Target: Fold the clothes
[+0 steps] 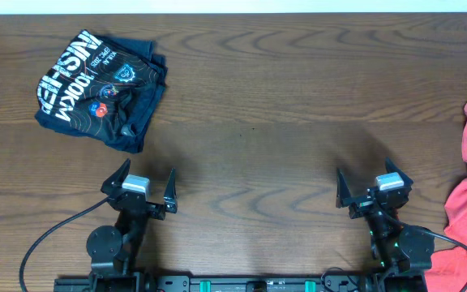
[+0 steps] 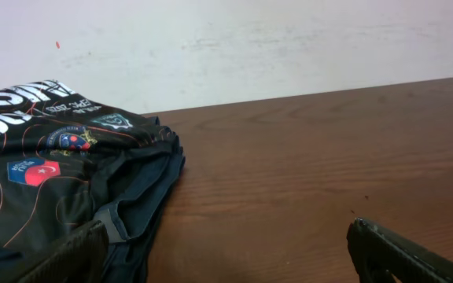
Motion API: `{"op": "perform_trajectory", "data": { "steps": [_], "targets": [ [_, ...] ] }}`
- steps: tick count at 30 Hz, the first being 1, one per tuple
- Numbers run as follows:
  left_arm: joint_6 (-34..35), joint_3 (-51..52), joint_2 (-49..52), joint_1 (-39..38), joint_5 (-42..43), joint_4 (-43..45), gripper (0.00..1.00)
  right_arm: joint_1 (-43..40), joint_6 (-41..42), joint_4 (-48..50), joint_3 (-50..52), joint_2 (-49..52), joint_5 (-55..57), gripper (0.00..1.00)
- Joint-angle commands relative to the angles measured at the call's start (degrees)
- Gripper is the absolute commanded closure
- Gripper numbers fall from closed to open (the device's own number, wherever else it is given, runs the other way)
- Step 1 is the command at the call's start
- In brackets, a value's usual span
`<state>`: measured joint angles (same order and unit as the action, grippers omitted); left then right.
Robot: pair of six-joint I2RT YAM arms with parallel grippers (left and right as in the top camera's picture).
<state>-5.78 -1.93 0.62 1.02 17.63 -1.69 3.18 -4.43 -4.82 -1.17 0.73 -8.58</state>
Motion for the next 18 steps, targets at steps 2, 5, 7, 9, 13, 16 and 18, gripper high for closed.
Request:
{"op": "perform_trajectory", "data": {
  "steps": [2,5,7,9,13,16,18],
  "targets": [
    [0.7,1.7,-0.4,-0.2,0.3,-0.7,0.02,-0.5,-0.4,0.1,0.2,-0.3,-0.4,0.01],
    [0.7,1.7,-0.4,-0.2,0.3,-0.7,0.02,-0.5,-0.3,0.1,0.2,-0.3,-0.4,0.01],
    [0.7,1.7,-0.4,-0.2,0.3,-0.7,0.02,-0.5,-0.3,0.1,0.2,-0.3,-0.5,0.01],
    [0.7,1.7,-0.4,-0.2,0.3,-0.7,0.02,-0.5,-0.3,0.1,0.2,-0.3,-0.4,0.01],
    [0.7,1.7,-0.4,-0.2,0.3,-0.7,0.02,-0.5,-0.3,0.1,0.2,-0.3,-0.5,0.02],
    [0.7,1.7,-0.4,-0.2,0.3,-0.7,0.02,-0.5,-0.4,0.1,0.2,-0.3,-0.5,0.01],
    [0.7,1.7,-0.4,-0.2,0.3,-0.7,0.02,-0.5,-0.3,0.1,0.2,-0.3,-0.5,0.01]
  ]
}}
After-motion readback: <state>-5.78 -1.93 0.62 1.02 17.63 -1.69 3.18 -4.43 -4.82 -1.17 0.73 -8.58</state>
